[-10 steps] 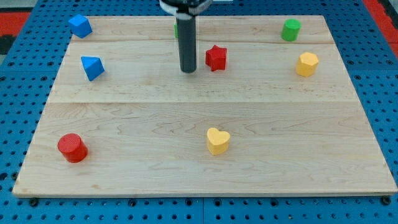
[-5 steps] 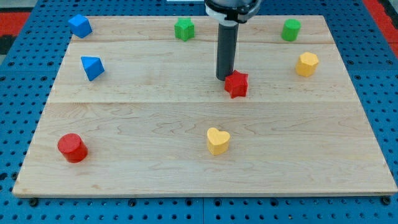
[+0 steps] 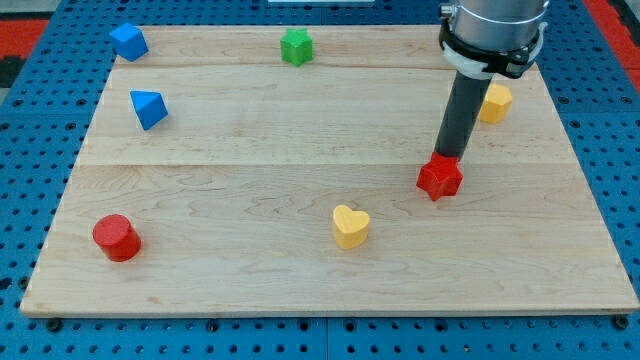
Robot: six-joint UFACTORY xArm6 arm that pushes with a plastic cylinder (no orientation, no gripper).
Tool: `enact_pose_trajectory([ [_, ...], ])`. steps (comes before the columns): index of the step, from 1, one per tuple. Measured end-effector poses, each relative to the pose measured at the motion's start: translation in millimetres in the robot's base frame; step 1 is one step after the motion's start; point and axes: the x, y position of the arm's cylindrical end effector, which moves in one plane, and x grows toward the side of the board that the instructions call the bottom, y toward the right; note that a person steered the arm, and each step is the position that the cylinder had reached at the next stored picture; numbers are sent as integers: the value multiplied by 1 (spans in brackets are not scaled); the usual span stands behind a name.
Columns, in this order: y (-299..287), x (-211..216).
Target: Push the red star towards the bottom right side of the board
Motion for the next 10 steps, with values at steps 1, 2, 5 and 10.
enact_pose_trajectory([
  [1,-29,-17],
  [2,-45,-5],
  [5,13,60],
  [10,72,52],
])
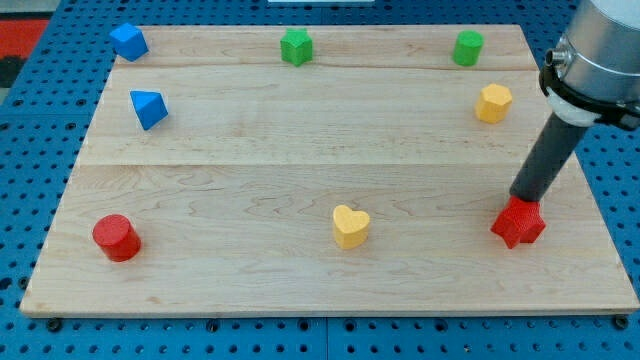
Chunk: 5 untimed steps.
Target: Push the red star towards the bottom right side of the board
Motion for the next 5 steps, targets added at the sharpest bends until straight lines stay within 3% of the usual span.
enact_pose_trajectory([
  [1,-27,-13],
  [2,-48,11],
  [3,-48,35],
  [5,-38,25],
])
